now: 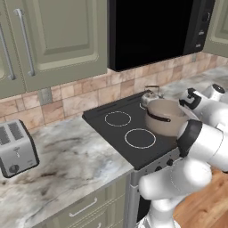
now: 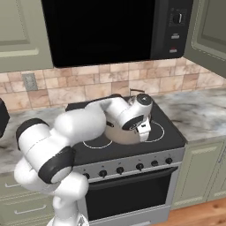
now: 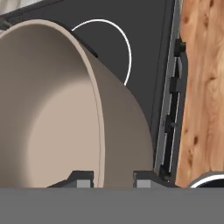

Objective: Pick the kettle from the cabinet and place it on a stove burner. Then pick the pot from the counter and place it on another stove burner. Finally, turn both burners on.

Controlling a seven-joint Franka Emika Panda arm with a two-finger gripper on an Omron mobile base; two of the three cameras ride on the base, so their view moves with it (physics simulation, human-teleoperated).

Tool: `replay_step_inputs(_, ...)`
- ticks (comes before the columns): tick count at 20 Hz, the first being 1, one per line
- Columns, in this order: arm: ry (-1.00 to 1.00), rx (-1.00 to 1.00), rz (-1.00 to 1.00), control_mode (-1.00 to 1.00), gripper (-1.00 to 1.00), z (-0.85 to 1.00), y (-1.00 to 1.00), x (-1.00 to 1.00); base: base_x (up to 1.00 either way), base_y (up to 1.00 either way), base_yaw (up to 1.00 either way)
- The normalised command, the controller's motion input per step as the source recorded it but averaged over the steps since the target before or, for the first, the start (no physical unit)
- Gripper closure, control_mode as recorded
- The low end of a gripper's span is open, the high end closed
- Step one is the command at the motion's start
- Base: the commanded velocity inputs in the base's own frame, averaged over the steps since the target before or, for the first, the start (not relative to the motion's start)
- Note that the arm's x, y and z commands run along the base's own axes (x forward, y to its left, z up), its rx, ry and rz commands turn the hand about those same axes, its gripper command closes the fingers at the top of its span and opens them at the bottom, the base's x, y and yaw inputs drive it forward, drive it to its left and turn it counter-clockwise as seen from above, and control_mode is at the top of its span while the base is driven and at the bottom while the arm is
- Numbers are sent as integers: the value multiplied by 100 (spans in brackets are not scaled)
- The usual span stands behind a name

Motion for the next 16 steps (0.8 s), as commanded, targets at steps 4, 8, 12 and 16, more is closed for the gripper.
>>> replay_step_inputs(4,2,0,-4,-100,100,-1,-23,38,0,0,0)
replay_step_inputs(8,1,0,-6,-100,100,-2,-21,34,0,0,0)
replay_step_inputs(12,0,0,-8,-100,100,-5,-17,31,0,0,0)
replay_step_inputs(16,0,-1,-6,-100,100,-13,-23,12,0,0,0)
